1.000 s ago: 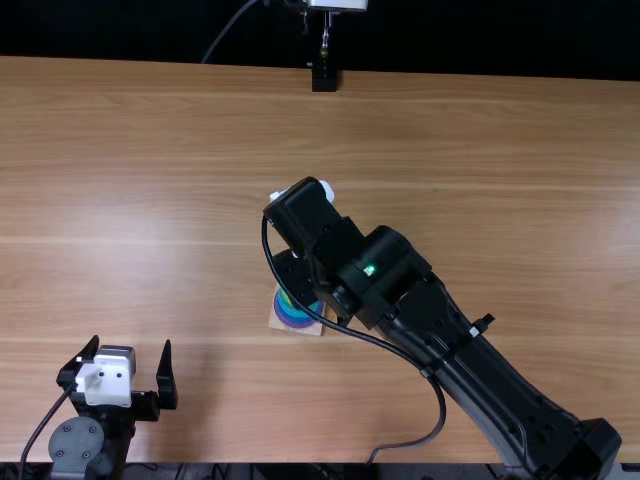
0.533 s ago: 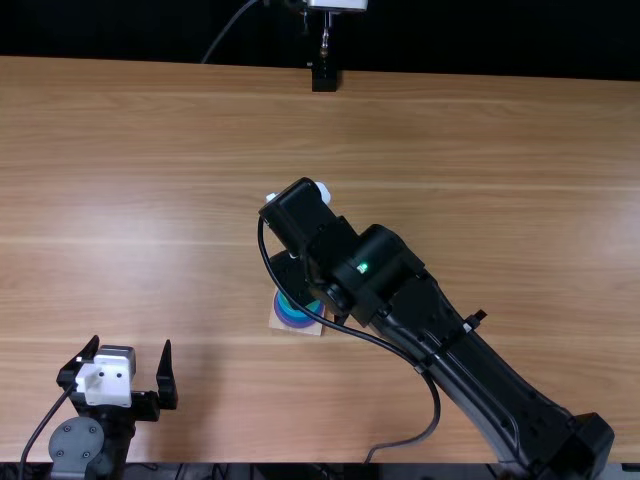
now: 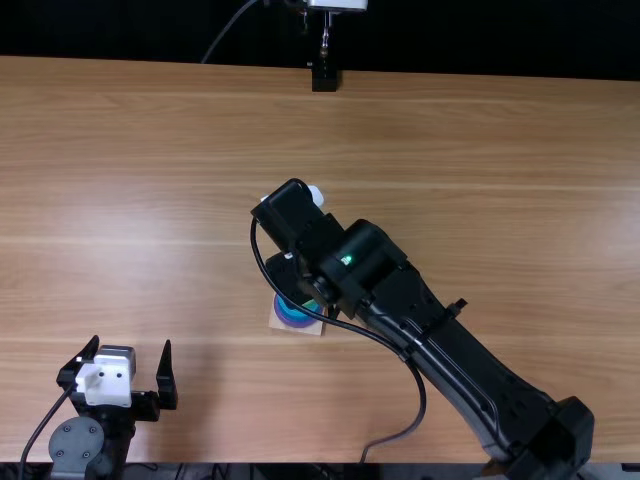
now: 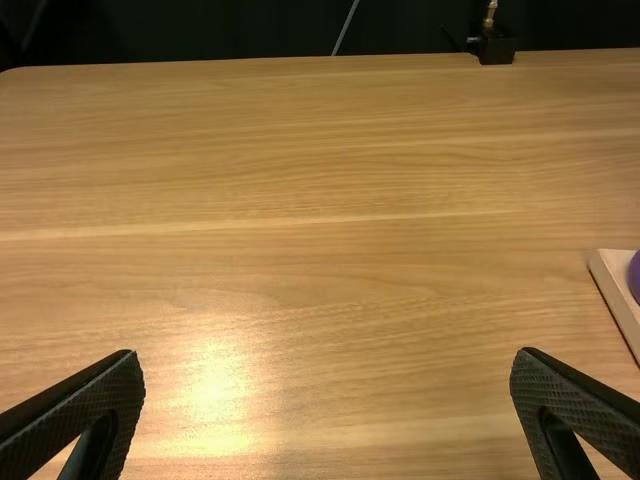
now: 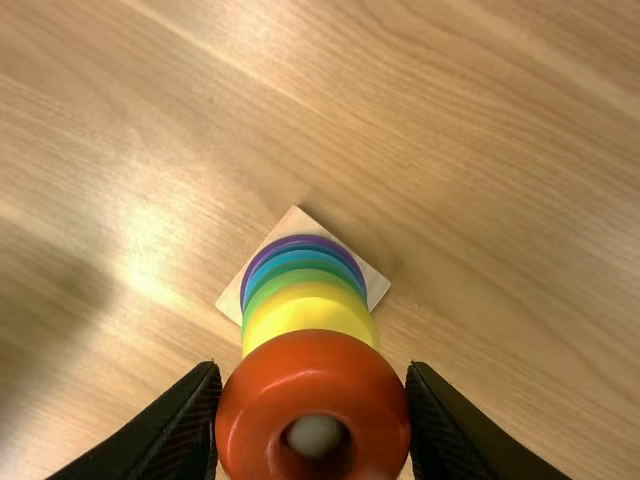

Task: Build the Hanoi tower: stack the rings onto the peg from bottom to top in this color order: purple, dark blue, light blue, dark green, light green, yellow, orange.

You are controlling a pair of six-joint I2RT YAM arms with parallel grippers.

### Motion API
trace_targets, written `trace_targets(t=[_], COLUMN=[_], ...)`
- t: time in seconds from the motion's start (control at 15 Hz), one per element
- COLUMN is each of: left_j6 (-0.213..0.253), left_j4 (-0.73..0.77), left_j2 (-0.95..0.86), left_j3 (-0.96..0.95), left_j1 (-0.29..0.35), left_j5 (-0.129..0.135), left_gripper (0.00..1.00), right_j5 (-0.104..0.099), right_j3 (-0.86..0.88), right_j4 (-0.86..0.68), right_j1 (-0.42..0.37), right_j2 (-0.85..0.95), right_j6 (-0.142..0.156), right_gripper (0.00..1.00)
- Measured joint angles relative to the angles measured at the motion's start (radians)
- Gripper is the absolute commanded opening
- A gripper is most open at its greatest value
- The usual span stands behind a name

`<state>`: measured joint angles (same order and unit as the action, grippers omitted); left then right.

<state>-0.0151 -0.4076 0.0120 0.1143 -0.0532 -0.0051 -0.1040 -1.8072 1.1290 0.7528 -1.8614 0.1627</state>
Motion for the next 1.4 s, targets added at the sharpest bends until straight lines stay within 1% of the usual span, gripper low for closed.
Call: trace_targets(t=[0.07, 0.13, 0.6, 0.73, 0.8, 0.87, 0.93, 1.0, 1.07, 1.2, 1.27, 1.4], left_j6=[0.000, 0.000, 0.000, 0.001, 0.000, 0.000, 0.000, 0.000, 0.000, 0.000, 0.000, 0.000], left_j4=[0.000, 0.000, 0.000, 0.000, 0.000, 0.000, 0.000, 0.000, -0.001, 0.000, 0.000, 0.000], left_j2=[0.000, 0.000, 0.000, 0.000, 0.000, 0.000, 0.000, 0.000, 0.000, 0.000, 0.000, 0.000], left_j3=[0.000, 0.000, 0.000, 0.000, 0.000, 0.000, 0.000, 0.000, 0.000, 0.000, 0.000, 0.000], left_j1=[0.000, 0.000, 0.000, 0.000, 0.000, 0.000, 0.000, 0.000, 0.000, 0.000, 0.000, 0.000], left_j5=[0.000, 0.001, 0.001, 0.000, 0.001, 0.001, 0.000, 0.000, 0.001, 0.000, 0.000, 0.000], left_gripper=[1.00, 1.00, 1.00, 1.00, 1.00, 1.00, 1.00, 1.00, 1.00, 1.00, 1.00, 1.00], right_j5=[0.000, -0.001, -0.001, -0.001, 0.002, 0.007, 0.006, 0.004, 0.000, -0.001, 0.000, 0.000], right_j3=[0.000, 0.000, 0.000, 0.000, 0.008, 0.056, 0.122, 0.191, 0.272, 0.464, 0.566, 0.785], right_j4=[0.001, 0.000, -0.028, -0.085, -0.116, -0.135, -0.158, -0.212, -0.315, -0.564, -0.654, -0.747], right_j1=[0.000, 0.000, 0.000, -0.007, -0.027, -0.073, -0.141, -0.211, -0.280, -0.388, -0.438, -0.553], right_j2=[-0.006, -0.011, -0.011, -0.011, -0.002, 0.041, 0.114, 0.197, 0.291, 0.486, 0.572, 0.760], right_j6=[0.000, -0.001, 0.000, 0.000, 0.000, -0.001, 0.000, -0.001, -0.001, -0.003, -0.004, -0.007], right_gripper=[0.72, 1.00, 1.00, 1.00, 1.00, 1.00, 1.00, 1.00, 1.00, 1.00, 1.00, 1.00])
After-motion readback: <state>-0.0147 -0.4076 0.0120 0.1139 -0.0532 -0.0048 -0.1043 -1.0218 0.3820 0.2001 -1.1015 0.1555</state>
